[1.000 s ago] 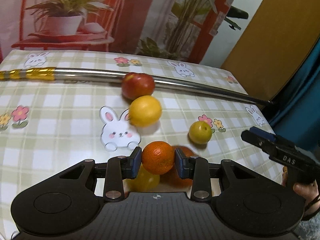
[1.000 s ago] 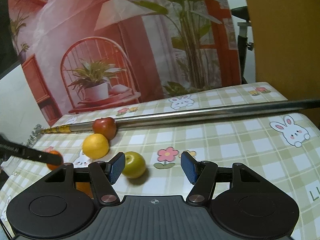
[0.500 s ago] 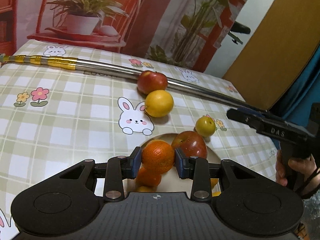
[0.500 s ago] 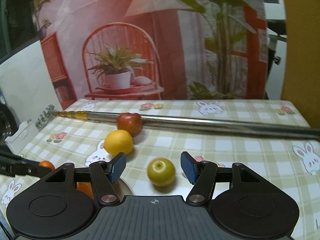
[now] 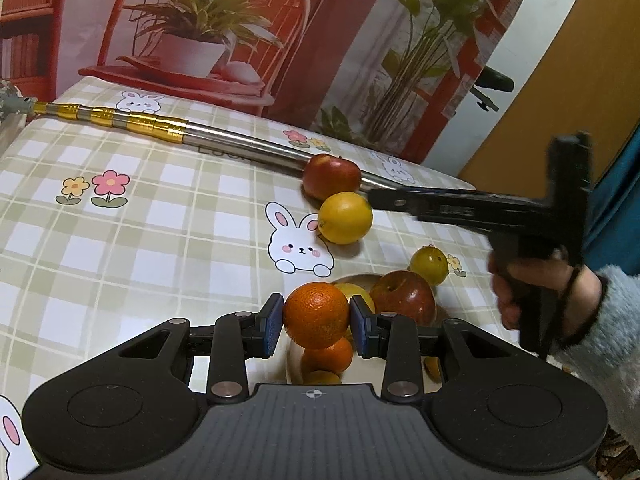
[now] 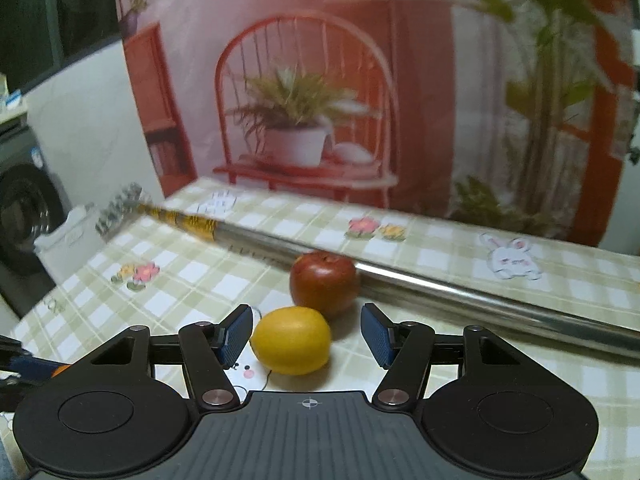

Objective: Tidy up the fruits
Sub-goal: 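Grasp the mandarin with the left gripper while the right grasps a yellow grapefruit, then carry the mandarin and grapefruit over the white plate and open both grippers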

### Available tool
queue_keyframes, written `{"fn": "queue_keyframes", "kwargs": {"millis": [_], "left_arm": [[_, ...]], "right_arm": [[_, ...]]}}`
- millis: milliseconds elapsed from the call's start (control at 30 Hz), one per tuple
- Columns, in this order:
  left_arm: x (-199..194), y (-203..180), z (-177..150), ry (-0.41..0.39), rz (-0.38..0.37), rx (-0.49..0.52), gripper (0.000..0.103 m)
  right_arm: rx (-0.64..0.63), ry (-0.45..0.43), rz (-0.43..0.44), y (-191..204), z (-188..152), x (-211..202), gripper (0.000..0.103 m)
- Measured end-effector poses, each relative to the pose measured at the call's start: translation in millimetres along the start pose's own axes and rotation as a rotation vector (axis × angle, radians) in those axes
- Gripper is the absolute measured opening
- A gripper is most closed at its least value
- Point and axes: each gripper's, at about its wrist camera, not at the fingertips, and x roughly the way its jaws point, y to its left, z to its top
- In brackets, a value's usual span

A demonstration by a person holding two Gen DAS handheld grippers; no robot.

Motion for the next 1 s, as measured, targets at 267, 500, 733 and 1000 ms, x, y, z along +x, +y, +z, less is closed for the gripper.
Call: {"fn": "queue_keyframes", "kwargs": {"millis": [267, 500, 733, 1000], "left_arm": [[3.6, 2.1, -1.2, 0.006, -0.006, -0.004, 0.038], [5.1, 2.8, -3.5, 0.011, -0.009, -0.004, 0.038], [6.2, -1.4, -3.8, 0.016, -0.01, 0.006, 0.038], [6.9, -10.4, -4.3, 0.023, -0.026, 0.041, 0.038]], "right_arm": [[-0.043, 0.131, 0.002, 15.8, 4.8, 47.4, 0.057], [0.056, 0.188, 0.013, 5.5, 6.1, 67.0, 0.059], [0.155, 0.205, 0.045, -5.4, 1.6, 69.2, 0.057], [0.185, 0.101, 0.058, -9.4, -3.9, 28.1, 0.056]]}}
